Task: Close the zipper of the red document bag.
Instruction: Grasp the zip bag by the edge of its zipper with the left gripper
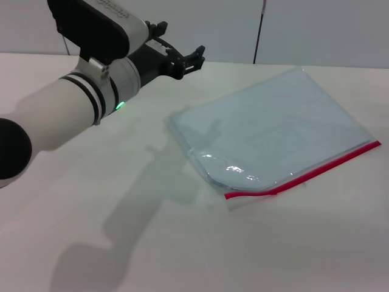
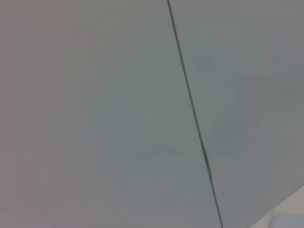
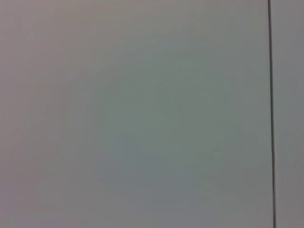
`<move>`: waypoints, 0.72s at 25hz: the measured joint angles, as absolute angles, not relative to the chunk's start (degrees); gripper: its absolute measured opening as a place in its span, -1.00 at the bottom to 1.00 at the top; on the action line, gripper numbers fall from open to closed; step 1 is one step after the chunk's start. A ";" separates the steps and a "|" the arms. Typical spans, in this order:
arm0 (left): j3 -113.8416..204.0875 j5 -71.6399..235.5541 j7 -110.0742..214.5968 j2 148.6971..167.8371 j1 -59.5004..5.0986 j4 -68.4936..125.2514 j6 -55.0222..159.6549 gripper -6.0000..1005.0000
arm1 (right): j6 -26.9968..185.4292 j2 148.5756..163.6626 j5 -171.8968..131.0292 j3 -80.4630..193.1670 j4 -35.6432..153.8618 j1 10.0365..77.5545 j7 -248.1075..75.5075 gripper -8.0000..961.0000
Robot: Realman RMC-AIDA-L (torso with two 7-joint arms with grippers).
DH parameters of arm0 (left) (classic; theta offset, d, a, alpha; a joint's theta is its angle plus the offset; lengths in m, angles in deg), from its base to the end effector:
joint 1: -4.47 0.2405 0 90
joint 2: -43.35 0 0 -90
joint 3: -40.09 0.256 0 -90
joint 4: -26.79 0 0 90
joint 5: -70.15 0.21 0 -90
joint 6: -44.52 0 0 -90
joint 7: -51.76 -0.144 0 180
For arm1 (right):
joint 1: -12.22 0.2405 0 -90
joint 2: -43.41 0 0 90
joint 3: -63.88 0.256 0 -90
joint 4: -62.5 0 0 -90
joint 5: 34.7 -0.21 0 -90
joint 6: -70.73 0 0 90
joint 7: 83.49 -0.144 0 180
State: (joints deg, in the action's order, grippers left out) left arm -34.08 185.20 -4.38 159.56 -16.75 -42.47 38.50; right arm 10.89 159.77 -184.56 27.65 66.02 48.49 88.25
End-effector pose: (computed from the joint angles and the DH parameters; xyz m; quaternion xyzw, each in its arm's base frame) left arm -0.1686 0.4000 -0.0225 -0.8451 -0.1599 -0.1625 0.4835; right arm 0.3447 0.3816 0.0308 -0.6329 0.2782 0.2554 0.6759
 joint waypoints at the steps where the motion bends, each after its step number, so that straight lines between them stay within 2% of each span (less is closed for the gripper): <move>1: -34.39 185.13 -4.39 159.58 -16.72 -42.37 38.56 0.77 | 10.89 159.77 -184.56 27.66 66.02 48.53 88.25 0.58; 18: -28.75 184.56 0.07 159.75 -14.41 -38.65 62.21 0.77 | 10.84 159.95 -184.65 28.37 66.02 48.78 88.25 0.58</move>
